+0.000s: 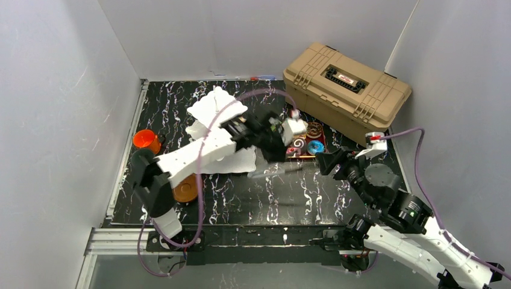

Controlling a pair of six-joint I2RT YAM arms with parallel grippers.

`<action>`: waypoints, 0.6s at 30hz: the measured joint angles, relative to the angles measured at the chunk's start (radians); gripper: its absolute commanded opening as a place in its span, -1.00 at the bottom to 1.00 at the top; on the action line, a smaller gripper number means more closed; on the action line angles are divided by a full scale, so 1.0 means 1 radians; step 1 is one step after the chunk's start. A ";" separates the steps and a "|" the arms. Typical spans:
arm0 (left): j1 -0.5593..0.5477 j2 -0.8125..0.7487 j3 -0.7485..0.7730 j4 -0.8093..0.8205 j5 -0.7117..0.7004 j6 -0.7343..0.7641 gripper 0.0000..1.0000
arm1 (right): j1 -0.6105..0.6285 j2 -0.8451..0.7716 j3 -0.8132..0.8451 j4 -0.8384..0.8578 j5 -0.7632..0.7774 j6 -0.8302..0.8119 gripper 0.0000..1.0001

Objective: Serve the afternoon tea
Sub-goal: Pick up the clamp from the center of the board.

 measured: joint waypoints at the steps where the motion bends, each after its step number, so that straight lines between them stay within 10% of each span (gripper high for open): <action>1: 0.029 -0.032 0.053 -0.001 0.023 -0.041 -1.00 | 0.000 -0.003 0.009 0.013 0.000 -0.002 0.60; 6: 0.197 -0.215 0.252 0.066 0.128 -0.253 -1.00 | 0.000 -0.010 0.066 0.145 -0.027 -0.035 0.97; 18: 0.352 -0.410 0.447 0.257 0.294 -0.679 -1.00 | 0.000 0.292 0.111 0.774 -0.534 -0.101 0.97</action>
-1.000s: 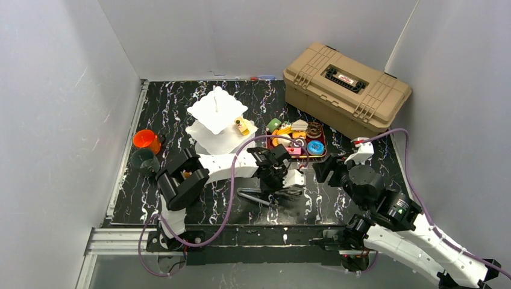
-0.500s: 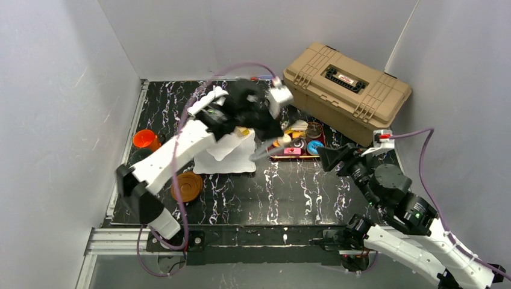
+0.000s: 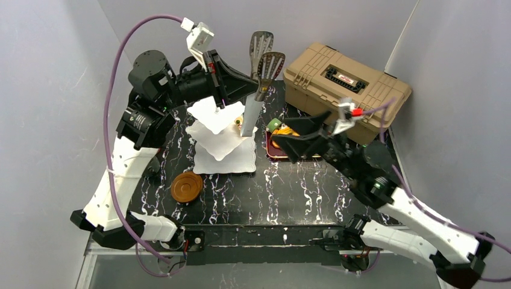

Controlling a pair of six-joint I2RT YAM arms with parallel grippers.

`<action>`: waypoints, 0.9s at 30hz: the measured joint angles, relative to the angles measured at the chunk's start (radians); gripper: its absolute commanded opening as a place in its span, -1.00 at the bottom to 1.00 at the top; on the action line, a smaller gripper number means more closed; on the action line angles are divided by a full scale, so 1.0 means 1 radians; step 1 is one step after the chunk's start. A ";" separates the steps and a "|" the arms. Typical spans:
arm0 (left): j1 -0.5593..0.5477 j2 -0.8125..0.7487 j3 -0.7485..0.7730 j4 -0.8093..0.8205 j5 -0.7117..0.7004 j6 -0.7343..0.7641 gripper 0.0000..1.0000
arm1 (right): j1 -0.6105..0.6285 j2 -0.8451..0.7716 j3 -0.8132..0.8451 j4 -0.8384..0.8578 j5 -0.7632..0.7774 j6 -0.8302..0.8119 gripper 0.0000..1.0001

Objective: Serve the afternoon tea
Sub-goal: Pick up the clamp from the center of the board.

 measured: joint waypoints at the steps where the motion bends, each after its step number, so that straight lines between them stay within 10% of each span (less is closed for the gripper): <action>1: 0.000 -0.006 0.000 0.012 0.003 -0.019 -1.00 | 0.000 0.049 0.007 0.062 -0.050 0.008 0.97; 15: 0.014 -0.106 -0.152 0.129 0.116 -0.186 -1.00 | 0.000 0.281 0.069 0.562 -0.364 0.133 0.89; 27: 0.014 -0.139 -0.161 0.238 0.228 -0.276 -1.00 | 0.000 0.366 0.122 0.628 -0.401 0.211 0.63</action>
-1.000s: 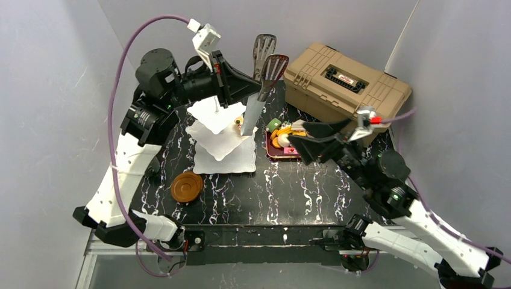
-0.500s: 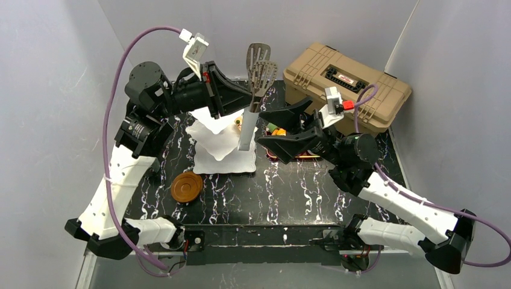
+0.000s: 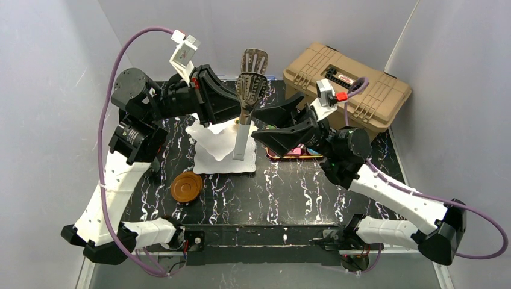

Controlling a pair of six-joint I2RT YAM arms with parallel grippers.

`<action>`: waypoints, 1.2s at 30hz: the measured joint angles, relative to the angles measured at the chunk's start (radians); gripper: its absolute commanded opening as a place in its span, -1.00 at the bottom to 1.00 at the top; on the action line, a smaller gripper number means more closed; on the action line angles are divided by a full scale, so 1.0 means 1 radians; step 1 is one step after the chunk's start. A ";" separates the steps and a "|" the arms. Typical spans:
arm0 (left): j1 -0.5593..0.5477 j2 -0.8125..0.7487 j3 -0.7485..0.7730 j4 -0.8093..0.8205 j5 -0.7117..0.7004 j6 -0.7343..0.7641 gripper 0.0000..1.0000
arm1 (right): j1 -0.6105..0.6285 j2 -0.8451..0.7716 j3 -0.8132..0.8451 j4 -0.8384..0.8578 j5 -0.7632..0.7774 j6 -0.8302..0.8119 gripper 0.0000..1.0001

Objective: Serve the afternoon tea
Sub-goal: Pick up the clamp from the center of the board.

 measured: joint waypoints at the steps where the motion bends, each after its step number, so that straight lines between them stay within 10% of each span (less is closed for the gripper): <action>1: 0.000 0.000 -0.002 0.001 0.006 -0.003 -1.00 | 0.000 0.009 0.005 0.006 0.000 0.005 0.63; 19: 0.004 0.016 -0.035 0.023 -0.008 0.009 -1.00 | 0.003 0.127 0.106 0.007 -0.021 0.058 -0.10; 23: 0.005 0.036 -0.039 0.034 -0.016 0.013 -1.00 | 0.003 0.137 0.106 -0.016 -0.027 0.062 -0.62; 26: 0.007 0.050 -0.039 0.038 -0.027 0.028 0.12 | 0.003 0.130 0.114 -0.063 -0.035 0.044 -0.86; 28: 0.007 0.052 -0.039 0.028 -0.040 0.060 0.53 | -0.005 0.116 0.147 -0.196 -0.032 -0.003 -0.97; 36: 0.090 -0.055 -0.087 -0.166 -0.163 0.361 0.90 | -0.142 0.103 0.463 -0.890 -0.062 -0.244 -0.97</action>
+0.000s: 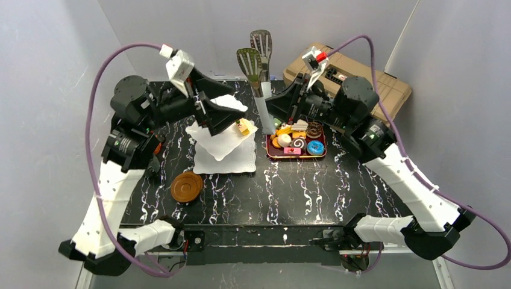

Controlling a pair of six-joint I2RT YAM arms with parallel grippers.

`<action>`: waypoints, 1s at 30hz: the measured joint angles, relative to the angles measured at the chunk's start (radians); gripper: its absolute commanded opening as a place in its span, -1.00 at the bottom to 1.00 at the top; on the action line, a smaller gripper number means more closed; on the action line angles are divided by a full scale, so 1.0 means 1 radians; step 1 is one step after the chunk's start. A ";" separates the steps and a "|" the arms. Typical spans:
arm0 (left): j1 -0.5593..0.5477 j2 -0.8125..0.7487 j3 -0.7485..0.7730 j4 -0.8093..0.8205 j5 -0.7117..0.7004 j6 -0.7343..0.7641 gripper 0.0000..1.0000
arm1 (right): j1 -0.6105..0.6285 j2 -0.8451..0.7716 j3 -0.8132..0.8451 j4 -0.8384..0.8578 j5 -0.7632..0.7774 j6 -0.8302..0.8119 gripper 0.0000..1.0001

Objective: Serve the afternoon tea
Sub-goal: Pick up the clamp from the center of the board.

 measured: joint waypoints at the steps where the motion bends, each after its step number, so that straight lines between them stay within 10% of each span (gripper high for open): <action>1: 0.016 -0.026 -0.016 -0.031 -0.004 0.047 0.92 | -0.016 0.007 0.038 -0.077 0.002 -0.025 -0.97; 14: 0.069 -0.332 -0.398 -0.360 -0.090 1.069 0.91 | -0.051 0.238 0.348 -0.850 0.005 -0.225 -0.97; 22: 0.044 -0.419 -0.426 -0.336 0.034 1.772 0.84 | -0.051 0.311 0.402 -1.025 -0.006 -0.232 -0.97; 30: -0.224 -0.250 -0.402 -0.306 -0.048 2.187 0.72 | -0.051 0.360 0.488 -1.074 -0.026 -0.232 -0.97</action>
